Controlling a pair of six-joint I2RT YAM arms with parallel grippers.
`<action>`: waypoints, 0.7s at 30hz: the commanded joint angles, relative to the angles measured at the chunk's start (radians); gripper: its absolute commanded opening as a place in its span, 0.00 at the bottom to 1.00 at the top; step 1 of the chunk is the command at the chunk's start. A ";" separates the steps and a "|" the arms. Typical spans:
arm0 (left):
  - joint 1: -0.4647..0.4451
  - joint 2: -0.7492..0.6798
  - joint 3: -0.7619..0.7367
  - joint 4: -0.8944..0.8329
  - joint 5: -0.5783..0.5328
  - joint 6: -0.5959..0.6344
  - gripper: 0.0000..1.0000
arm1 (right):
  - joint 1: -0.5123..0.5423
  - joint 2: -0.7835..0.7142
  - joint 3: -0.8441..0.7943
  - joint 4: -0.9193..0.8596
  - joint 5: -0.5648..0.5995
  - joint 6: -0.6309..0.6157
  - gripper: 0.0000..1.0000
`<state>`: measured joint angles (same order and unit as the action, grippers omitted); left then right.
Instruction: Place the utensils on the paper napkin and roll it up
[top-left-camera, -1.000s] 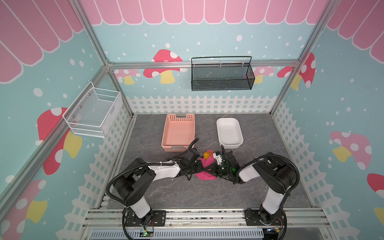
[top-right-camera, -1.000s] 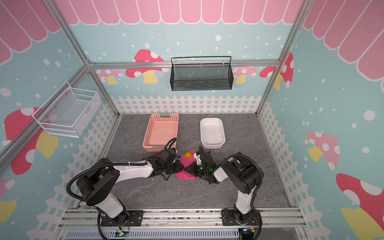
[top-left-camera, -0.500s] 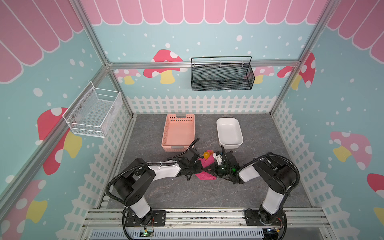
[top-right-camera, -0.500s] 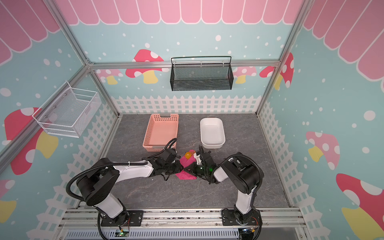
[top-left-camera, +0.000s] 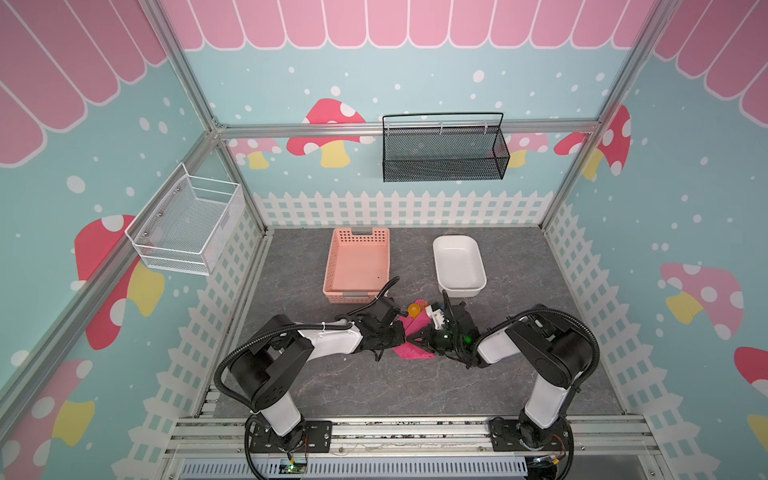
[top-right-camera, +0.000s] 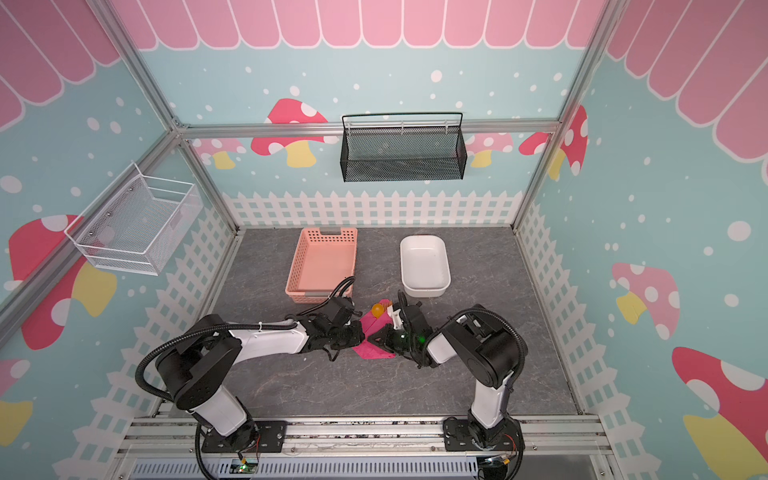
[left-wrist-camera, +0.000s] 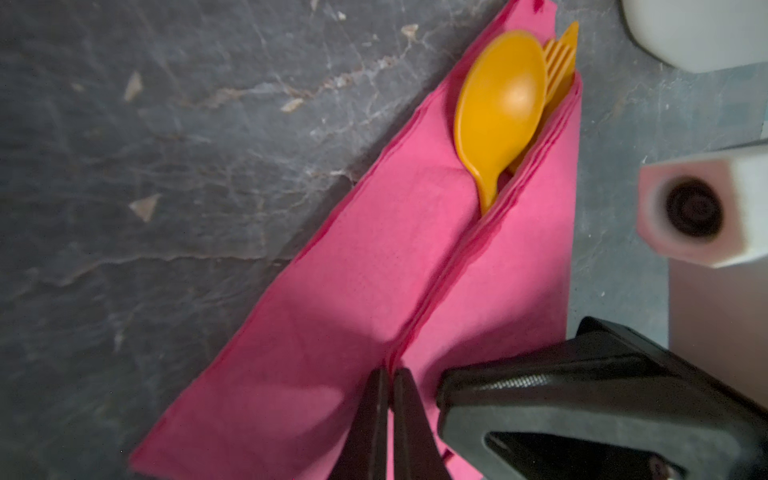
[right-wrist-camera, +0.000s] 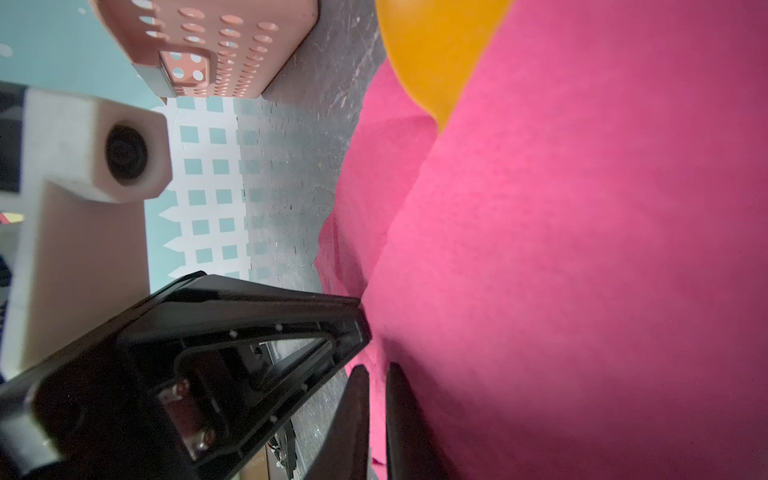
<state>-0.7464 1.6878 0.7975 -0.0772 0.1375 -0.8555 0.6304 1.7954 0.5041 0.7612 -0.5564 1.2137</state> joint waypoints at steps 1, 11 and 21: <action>0.003 0.008 0.012 -0.020 -0.024 0.010 0.04 | 0.003 -0.042 -0.006 -0.023 0.016 0.001 0.15; 0.009 -0.036 0.025 -0.041 -0.052 0.053 0.00 | -0.047 -0.282 -0.028 -0.277 0.098 -0.123 0.19; 0.017 -0.038 0.051 -0.060 -0.059 0.095 0.00 | -0.085 -0.414 -0.111 -0.384 0.059 -0.154 0.17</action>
<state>-0.7368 1.6650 0.8253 -0.1123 0.1051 -0.7807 0.5495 1.3994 0.4236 0.4332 -0.4866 1.0729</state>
